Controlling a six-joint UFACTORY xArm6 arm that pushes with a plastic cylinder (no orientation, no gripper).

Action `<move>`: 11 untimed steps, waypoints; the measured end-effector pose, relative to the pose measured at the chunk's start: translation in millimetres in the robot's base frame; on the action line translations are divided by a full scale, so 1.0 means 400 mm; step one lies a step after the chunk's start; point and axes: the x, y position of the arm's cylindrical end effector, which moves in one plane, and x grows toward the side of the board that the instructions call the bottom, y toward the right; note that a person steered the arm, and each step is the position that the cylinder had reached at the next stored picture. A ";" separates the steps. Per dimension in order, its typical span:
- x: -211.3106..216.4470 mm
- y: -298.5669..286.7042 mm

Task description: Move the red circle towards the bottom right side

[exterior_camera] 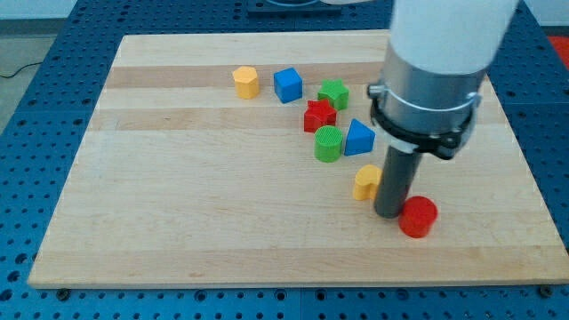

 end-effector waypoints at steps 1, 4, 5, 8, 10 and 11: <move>0.009 0.058; 0.080 0.037; 0.098 0.037; 0.122 0.129; 0.122 0.179; 0.105 0.130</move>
